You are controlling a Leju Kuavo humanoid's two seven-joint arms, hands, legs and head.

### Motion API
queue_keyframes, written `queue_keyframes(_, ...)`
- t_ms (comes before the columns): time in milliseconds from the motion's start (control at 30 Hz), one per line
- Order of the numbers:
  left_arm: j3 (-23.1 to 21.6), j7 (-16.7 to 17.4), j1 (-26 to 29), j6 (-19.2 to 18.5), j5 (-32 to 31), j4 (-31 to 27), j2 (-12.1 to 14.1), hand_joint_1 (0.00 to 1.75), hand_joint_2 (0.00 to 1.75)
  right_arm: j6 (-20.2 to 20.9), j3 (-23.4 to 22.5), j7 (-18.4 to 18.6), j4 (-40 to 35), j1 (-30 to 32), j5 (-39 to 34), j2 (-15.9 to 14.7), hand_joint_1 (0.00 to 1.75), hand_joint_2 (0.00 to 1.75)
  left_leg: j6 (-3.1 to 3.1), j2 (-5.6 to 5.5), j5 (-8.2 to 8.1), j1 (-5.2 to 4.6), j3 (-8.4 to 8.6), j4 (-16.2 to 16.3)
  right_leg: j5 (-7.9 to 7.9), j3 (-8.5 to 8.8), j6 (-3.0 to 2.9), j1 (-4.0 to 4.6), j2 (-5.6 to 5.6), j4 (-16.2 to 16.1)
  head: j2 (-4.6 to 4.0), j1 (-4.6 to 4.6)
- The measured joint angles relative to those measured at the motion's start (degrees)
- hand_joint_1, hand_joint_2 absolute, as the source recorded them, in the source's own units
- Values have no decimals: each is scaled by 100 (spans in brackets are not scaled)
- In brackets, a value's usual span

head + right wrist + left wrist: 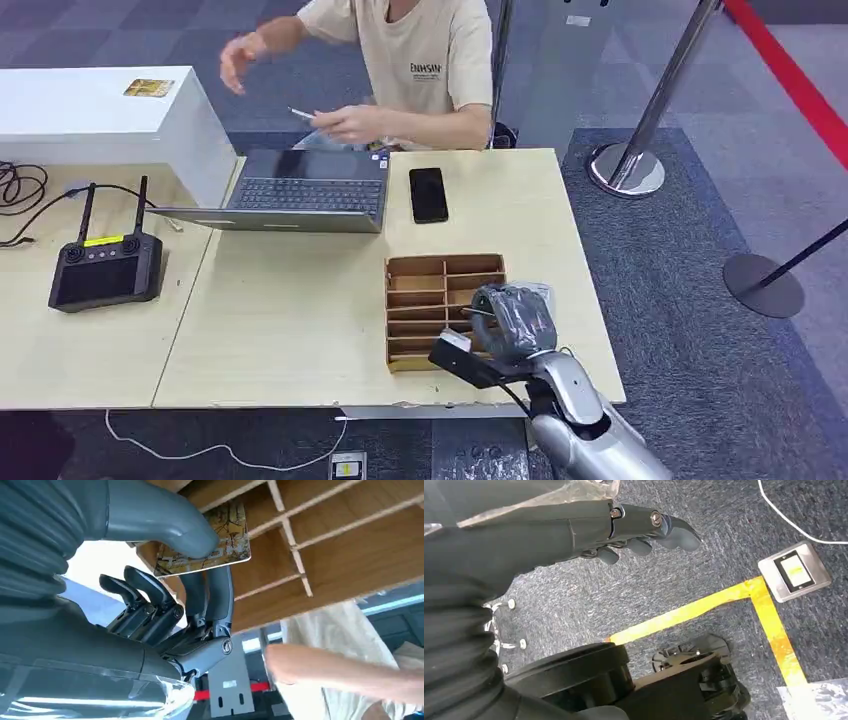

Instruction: Pass the card to the sensor for recognition and then transmit it.

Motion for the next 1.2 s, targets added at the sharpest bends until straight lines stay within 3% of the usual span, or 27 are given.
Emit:
queue_keyframes(467,0,-24,8,-54,11,0,4,0,175,-57,-278,-315,-1381,-207,-843,-256,175,175,0,2,0,0,0,0,0,0,0,0,1,0,0,0)
queue_keyframes(667,-28,13,8,-111,-42,0,7,0,175,-46,-385,-724,-2005,-610,-1890,-343,175,175,0,0,0,0,-1,1,0,0,0,0,0,0,0,0)
queue_keyframes(767,-48,37,3,-194,-96,0,11,0,175,70,-396,-1137,-2184,-885,-2880,-376,175,175,0,1,0,0,-1,0,0,-1,0,0,1,0,0,0)
queue_keyframes(1000,-131,41,-7,-431,-190,0,15,0,175,278,-439,-1366,-1956,-1597,-3453,-428,175,175,0,0,0,0,-3,0,0,0,0,0,0,1,0,0)
queue_keyframes(1033,-142,33,-8,-472,-192,0,15,0,0,280,-439,-1342,-1871,-1715,-3366,-437,175,175,0,-1,0,0,-3,0,0,0,0,0,0,1,0,0)
queue_keyframes(1200,-184,-33,-10,-708,-201,0,15,0,0,475,-389,-872,-1298,-2316,-2287,-474,175,175,0,-1,0,-1,-6,0,1,-1,0,0,0,1,0,-2)
